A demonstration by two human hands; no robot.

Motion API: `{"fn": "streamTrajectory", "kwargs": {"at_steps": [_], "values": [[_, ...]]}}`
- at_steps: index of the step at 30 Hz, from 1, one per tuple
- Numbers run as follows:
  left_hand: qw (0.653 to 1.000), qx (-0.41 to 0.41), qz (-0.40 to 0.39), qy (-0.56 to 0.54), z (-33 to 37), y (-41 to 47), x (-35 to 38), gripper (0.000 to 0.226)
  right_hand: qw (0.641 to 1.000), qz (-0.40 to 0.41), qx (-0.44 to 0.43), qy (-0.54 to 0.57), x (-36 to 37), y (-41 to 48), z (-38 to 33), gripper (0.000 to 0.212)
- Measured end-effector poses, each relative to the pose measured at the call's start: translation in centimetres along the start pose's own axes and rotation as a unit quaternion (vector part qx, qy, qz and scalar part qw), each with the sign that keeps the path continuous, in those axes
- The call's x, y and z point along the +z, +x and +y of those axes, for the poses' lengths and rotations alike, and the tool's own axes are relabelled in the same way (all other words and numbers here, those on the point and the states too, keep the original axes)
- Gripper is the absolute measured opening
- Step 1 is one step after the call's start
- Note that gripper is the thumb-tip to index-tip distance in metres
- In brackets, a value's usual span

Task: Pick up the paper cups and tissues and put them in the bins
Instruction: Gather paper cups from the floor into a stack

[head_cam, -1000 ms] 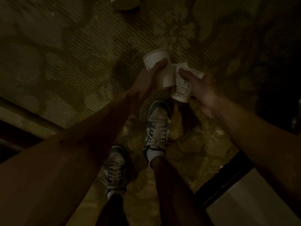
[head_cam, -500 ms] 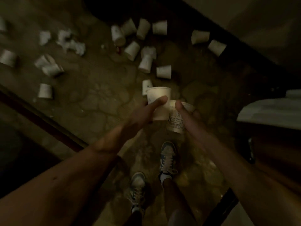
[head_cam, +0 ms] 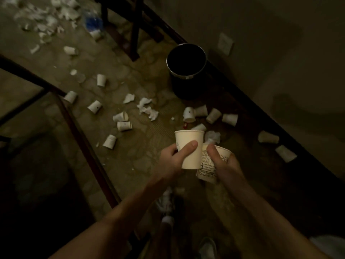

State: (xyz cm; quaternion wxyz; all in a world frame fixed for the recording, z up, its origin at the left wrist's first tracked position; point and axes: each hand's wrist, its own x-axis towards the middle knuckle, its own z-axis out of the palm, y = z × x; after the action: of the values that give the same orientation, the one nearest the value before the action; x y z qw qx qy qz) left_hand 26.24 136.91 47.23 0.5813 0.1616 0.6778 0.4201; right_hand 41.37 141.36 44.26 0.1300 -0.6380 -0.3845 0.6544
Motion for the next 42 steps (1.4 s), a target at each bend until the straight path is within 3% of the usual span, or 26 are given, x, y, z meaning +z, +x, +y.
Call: {"fn": "streamTrajectory", "kwargs": {"at_steps": [3,6,14,20,23,26,28,30,34,37,40,42], "values": [[0.999,0.014,0.025,-0.021,2.2,3.8,-2.5,0.046,0.998,0.0,-0.035,0.043,3.2,3.6,-3.2,0.092],[0.997,0.025,0.038,-0.055,3.6,8.7,-4.7,0.055,0.998,0.036,-0.06,0.005,5.6,7.9,-6.2,0.075],[0.995,0.018,0.007,-0.094,7.6,23.4,-8.6,0.062,0.993,0.1,-0.055,-0.037,11.6,20.8,-13.7,0.069],[0.996,0.031,-0.003,-0.082,12.5,32.9,-8.6,0.019,0.995,0.087,0.002,-0.037,12.4,29.2,-19.8,0.073],[0.997,0.029,0.012,-0.077,14.7,37.9,-8.1,0.039,0.995,0.09,0.034,-0.037,12.8,33.4,-23.4,0.066],[0.998,0.011,0.037,-0.053,16.7,42.9,-7.5,0.063,0.995,0.082,0.055,0.029,13.2,37.9,-26.0,0.051],[0.999,0.001,0.029,-0.022,17.5,46.1,-7.4,0.056,0.991,0.086,0.067,0.082,13.2,40.3,-26.8,0.037],[1.0,-0.016,0.016,0.006,17.9,48.7,-7.2,0.044,0.984,0.081,0.088,0.131,12.9,42.4,-27.2,0.036],[0.997,-0.075,-0.012,0.026,17.5,51.9,-6.4,0.049,0.968,0.071,0.097,0.22,11.9,44.7,-27.1,0.047],[0.995,-0.087,-0.029,0.047,16.9,52.5,-5.8,0.061,0.968,0.043,0.077,0.235,11.0,44.7,-26.5,0.029],[0.996,-0.059,-0.009,0.067,15.8,51.5,-6.2,0.035,0.983,0.038,0.073,0.163,9.7,43.7,-24.9,0.041],[0.992,-0.044,-0.007,0.117,14.7,49.5,-6.9,0.017,0.995,0.025,0.059,0.076,8.7,41.9,-22.9,0.032]]}}
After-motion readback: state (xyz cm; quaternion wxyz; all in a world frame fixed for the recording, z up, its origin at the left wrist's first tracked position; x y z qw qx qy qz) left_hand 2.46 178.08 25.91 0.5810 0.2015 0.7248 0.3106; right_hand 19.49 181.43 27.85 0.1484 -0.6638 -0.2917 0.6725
